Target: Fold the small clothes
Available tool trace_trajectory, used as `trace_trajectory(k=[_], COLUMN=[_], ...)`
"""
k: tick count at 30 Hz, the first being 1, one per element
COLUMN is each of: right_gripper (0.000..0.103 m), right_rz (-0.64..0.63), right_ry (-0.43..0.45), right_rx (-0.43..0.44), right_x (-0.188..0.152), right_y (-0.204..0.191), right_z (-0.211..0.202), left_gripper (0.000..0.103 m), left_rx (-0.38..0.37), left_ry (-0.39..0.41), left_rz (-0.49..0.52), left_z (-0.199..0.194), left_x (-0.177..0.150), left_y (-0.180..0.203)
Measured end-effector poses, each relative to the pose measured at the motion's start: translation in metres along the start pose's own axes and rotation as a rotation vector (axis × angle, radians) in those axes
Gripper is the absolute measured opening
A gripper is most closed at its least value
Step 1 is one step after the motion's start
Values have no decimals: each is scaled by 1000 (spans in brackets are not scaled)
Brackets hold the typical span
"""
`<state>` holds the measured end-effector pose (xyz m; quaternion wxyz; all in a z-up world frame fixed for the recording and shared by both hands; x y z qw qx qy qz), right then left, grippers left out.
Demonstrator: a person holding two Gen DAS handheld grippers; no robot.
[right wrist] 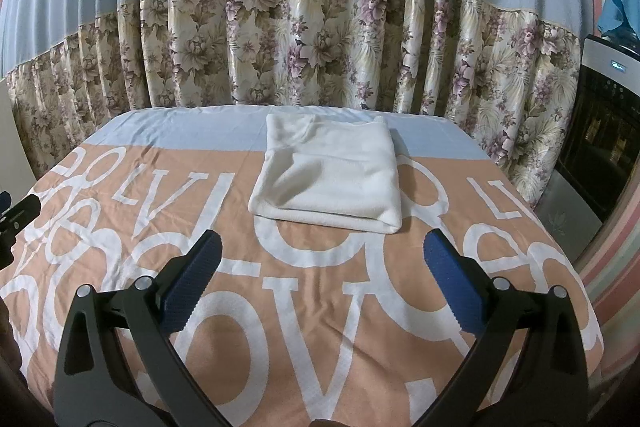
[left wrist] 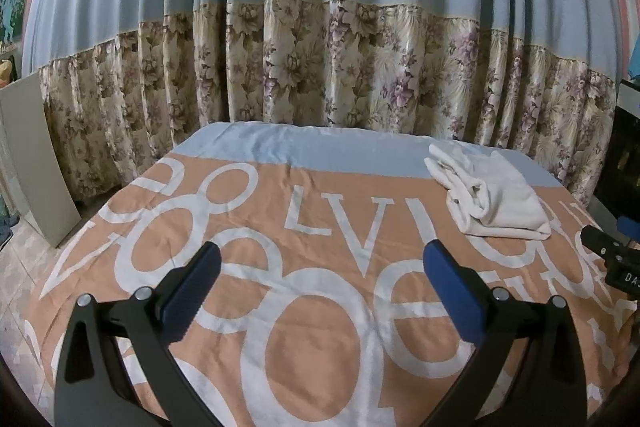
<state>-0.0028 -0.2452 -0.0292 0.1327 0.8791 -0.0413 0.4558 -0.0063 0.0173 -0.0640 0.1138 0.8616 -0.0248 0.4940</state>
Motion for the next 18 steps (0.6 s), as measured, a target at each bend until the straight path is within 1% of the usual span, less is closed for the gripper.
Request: trace_trajectory(k=[6,9,12,15,18], right_gripper=[100,100,100,100,100], right_rz=[-1,-1,-2,-2,-2], right_ry=[-1,-1,-1,-6,-3], right_rx=[0,0,1,2,2], right_x=[-1,-1,-1,-1,0], right_y=[0,0,0,-1,-1], right_z=[0,0,0,-1,0], left_gripper=[102,102,102,102,102], left_rx=[1,-12,-39,-48,-41], left_ry=[5,3,-18,-33,-34], left_rz=[-1,-17,-22,-38,-34], left_z=[-1,0,3,5,6], left_x=[-1,-1,-1,-2,-3], left_y=[0,-1,0,0,0])
Point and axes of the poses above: each gripper's, at about its wrist camera, not at the fingertips, and z roughly the way its jaws point, y to its right, x to its top, the point moved 1 cm from there along z, roughly the way its jaws point, and after that the axes turned 12 degrees about -x, right-handed, at the moved point
